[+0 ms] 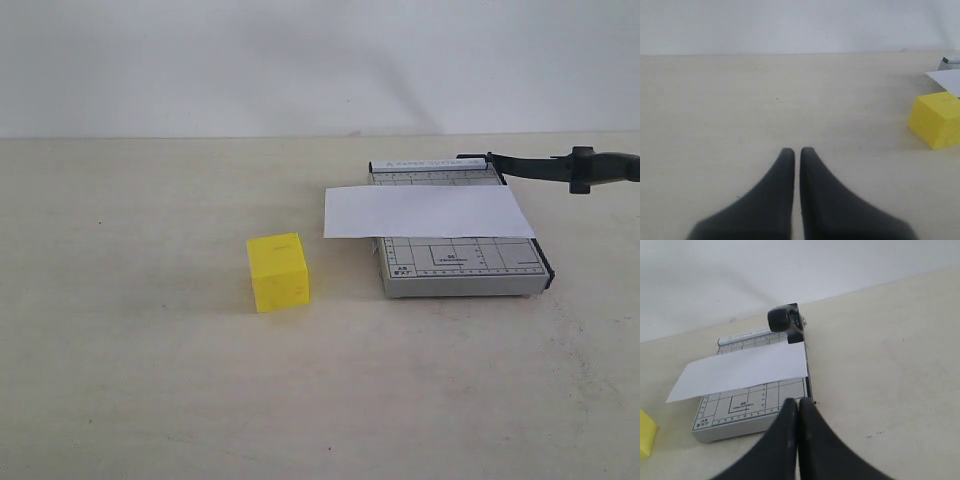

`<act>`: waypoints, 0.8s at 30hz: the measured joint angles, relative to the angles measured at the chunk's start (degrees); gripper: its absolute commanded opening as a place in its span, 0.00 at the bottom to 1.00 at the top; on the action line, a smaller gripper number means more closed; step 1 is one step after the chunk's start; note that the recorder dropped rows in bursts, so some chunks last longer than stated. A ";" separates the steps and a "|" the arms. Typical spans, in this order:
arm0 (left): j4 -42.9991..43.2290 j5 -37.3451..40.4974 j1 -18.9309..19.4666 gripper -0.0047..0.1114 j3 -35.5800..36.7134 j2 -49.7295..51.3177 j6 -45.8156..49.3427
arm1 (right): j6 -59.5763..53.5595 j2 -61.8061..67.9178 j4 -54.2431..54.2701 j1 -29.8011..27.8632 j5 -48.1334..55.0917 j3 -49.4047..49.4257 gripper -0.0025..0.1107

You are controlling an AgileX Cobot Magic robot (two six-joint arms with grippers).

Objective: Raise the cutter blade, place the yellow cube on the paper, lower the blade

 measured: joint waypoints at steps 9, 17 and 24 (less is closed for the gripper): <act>19.17 -15.00 0.00 0.08 0.00 0.00 -3.52 | -0.22 15.01 -0.34 0.00 -12.38 10.74 0.02; 19.17 -33.55 0.00 0.08 0.00 0.00 -7.41 | -5.79 25.11 -0.61 0.00 -20.85 11.12 0.02; 19.17 -38.91 0.00 0.08 0.00 0.00 -41.61 | -6.48 28.41 -0.61 0.00 -23.80 11.12 0.02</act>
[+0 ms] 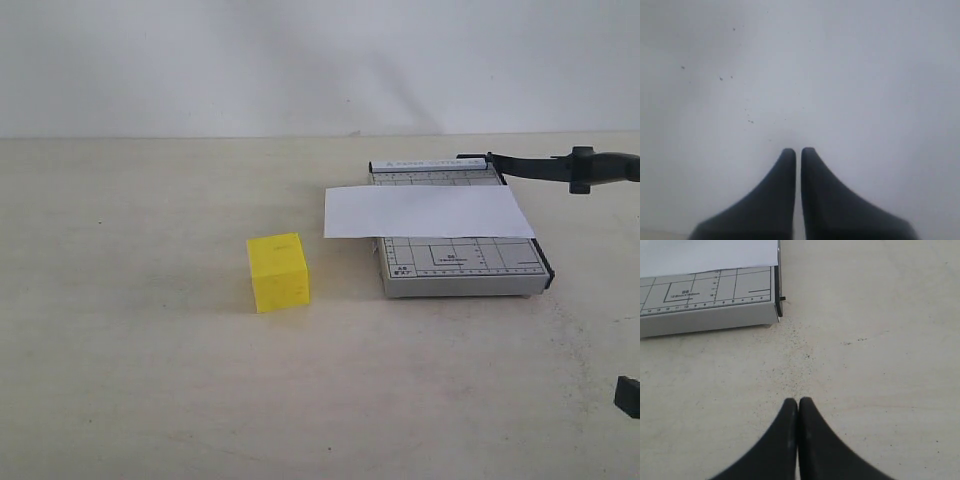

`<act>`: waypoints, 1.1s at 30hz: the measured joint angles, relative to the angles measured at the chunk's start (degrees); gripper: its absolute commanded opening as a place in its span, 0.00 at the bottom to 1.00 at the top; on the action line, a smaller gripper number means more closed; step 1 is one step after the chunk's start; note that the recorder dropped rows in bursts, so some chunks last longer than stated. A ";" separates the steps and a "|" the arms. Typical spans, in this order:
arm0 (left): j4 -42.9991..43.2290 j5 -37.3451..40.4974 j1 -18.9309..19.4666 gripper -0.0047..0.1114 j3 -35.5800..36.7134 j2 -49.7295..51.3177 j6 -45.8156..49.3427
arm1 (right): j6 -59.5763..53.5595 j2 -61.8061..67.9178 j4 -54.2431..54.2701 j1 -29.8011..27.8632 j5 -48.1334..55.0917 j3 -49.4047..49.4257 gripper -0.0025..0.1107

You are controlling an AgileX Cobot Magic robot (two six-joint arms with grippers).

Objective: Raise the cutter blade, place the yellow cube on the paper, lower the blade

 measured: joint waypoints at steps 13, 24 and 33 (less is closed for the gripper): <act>-1.46 -0.34 0.04 0.08 0.00 0.00 -7.03 | 0.00 0.13 0.00 0.00 0.22 0.00 0.02; 24.13 35.08 -1.52 0.08 -36.98 44.35 13.37 | 1.62 0.13 0.61 0.00 -0.23 0.00 0.02; 3.85 25.42 -1.79 0.08 -40.08 62.59 -4.46 | 2.15 0.13 0.61 0.00 0.00 0.00 0.02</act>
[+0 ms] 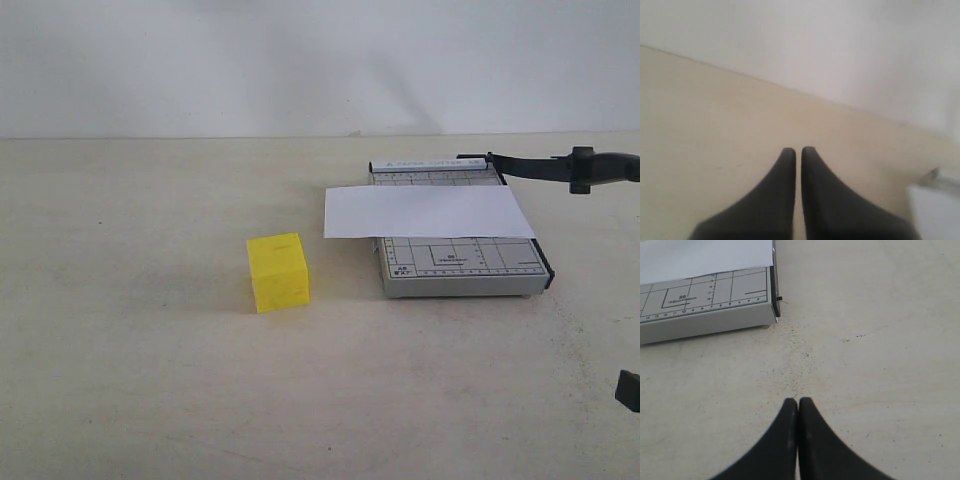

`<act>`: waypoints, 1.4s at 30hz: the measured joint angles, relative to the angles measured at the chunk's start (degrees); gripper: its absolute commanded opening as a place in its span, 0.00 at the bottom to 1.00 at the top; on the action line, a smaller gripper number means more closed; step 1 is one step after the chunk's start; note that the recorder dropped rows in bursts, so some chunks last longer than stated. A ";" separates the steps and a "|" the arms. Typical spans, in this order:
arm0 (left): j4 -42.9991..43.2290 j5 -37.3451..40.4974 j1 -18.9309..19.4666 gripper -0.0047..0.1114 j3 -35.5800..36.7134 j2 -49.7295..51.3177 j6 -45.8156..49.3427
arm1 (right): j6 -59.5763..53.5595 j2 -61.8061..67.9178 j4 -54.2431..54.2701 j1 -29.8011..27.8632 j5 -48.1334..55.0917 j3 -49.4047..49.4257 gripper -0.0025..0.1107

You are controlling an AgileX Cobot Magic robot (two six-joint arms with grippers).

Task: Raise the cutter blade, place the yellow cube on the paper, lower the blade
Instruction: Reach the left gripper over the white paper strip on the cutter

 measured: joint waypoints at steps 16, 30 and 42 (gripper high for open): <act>4.55 20.83 -3.46 0.08 2.59 5.02 42.89 | 0.43 0.00 0.00 0.00 0.09 0.00 0.02; -66.21 9.48 -15.94 0.08 0.96 9.51 87.41 | 0.54 0.00 0.00 0.00 0.12 0.00 0.02; -64.27 8.51 -29.59 0.08 -23.22 31.51 66.37 | 0.94 0.00 0.00 0.00 0.12 0.00 0.02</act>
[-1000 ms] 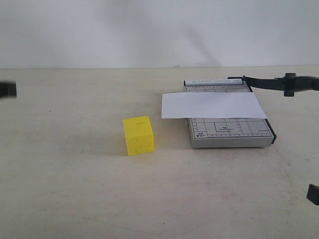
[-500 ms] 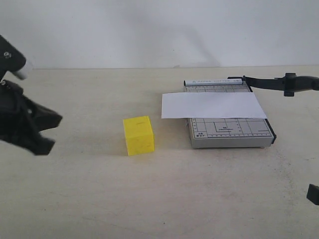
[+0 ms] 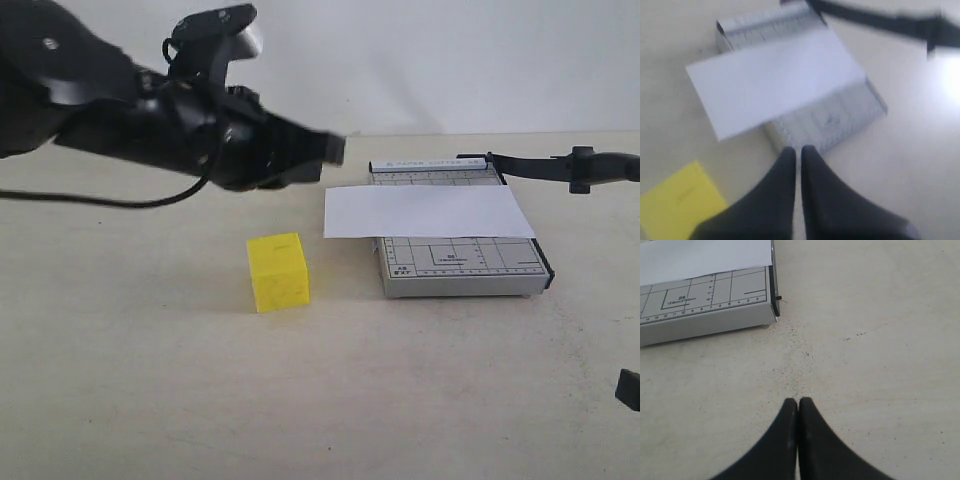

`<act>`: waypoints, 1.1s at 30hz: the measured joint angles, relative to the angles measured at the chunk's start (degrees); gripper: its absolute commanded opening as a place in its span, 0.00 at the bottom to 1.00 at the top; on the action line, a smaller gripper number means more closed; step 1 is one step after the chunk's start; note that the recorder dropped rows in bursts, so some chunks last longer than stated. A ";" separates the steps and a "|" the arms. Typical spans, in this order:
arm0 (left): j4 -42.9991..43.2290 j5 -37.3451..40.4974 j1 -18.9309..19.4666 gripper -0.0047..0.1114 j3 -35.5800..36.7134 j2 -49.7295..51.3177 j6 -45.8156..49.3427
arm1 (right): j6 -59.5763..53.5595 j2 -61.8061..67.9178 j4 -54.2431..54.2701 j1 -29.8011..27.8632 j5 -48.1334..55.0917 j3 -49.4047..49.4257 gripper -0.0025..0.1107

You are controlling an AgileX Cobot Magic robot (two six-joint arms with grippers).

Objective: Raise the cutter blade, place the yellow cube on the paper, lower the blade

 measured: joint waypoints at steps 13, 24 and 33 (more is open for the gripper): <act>23.75 -0.82 -6.51 0.08 -22.17 24.98 -5.52 | 1.47 0.00 0.00 0.00 -0.42 0.00 0.02; 24.69 -11.85 -6.51 0.08 -31.78 36.07 -7.54 | 1.47 0.00 0.00 0.00 -0.42 0.00 0.02; 24.85 -11.33 -6.51 0.08 -33.39 40.07 -7.80 | 1.47 0.00 0.00 0.00 -0.53 0.00 0.02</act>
